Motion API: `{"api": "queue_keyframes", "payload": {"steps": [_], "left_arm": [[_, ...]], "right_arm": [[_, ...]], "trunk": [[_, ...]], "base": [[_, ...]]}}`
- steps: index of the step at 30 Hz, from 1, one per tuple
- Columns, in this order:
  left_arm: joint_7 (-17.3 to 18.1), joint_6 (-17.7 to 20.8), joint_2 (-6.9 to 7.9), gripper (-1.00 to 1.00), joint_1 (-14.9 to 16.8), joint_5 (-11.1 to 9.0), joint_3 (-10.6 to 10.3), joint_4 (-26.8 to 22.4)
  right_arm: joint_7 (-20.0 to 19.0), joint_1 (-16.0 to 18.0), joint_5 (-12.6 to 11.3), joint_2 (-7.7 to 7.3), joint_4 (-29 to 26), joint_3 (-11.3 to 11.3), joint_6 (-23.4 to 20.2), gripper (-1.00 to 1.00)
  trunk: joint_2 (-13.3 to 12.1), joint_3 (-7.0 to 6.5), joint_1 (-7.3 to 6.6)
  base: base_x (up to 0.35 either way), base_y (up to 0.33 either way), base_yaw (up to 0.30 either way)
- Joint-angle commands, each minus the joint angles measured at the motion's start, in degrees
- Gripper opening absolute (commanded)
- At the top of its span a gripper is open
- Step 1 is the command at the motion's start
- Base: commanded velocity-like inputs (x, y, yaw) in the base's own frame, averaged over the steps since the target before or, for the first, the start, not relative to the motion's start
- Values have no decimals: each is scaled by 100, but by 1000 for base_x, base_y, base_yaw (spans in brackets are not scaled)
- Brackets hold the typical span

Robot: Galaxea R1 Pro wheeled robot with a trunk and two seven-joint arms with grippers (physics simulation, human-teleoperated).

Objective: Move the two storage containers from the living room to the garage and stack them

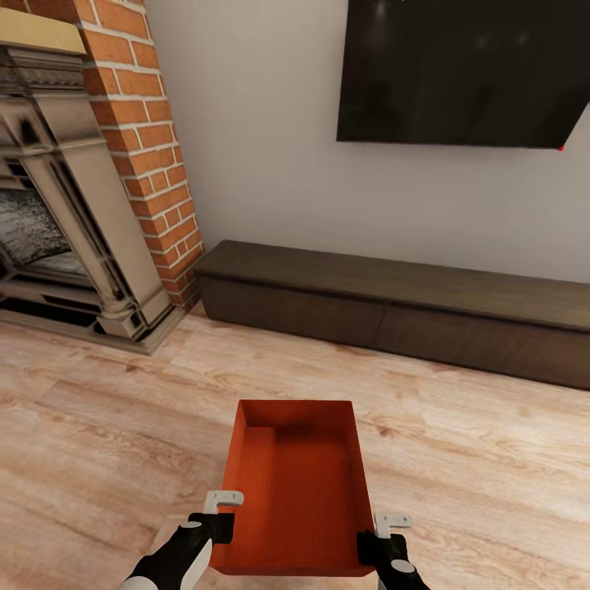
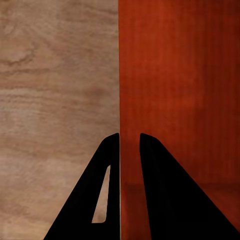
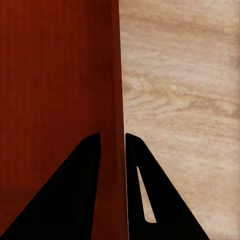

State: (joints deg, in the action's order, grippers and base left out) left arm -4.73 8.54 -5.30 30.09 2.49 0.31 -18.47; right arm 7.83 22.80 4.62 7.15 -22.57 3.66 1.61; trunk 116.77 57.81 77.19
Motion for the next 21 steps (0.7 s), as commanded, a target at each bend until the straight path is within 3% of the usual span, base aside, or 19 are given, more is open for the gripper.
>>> {"api": "queue_keyframes", "payload": {"steps": [1, 20, 21], "left_arm": [[-51, 42, 11, -100, -3, 93, 13, 10], [-52, 38, 11, -100, -3, 93, 13, 10], [22, -2, -32, -100, -20, 32, -37, -45]], "right_arm": [[34, 5, 110, -47, -90, 91, 27, -100], [25, 5, 109, -38, -90, 92, 50, -100], [-27, 5, 71, 40, -31, 21, 39, -100]], "trunk": [[-40, -14, -24], [-802, -355, -441], [-801, -355, -440]], "base": [[0, 0, 0], [0, 0, 0], [0, 0, 0]]}}
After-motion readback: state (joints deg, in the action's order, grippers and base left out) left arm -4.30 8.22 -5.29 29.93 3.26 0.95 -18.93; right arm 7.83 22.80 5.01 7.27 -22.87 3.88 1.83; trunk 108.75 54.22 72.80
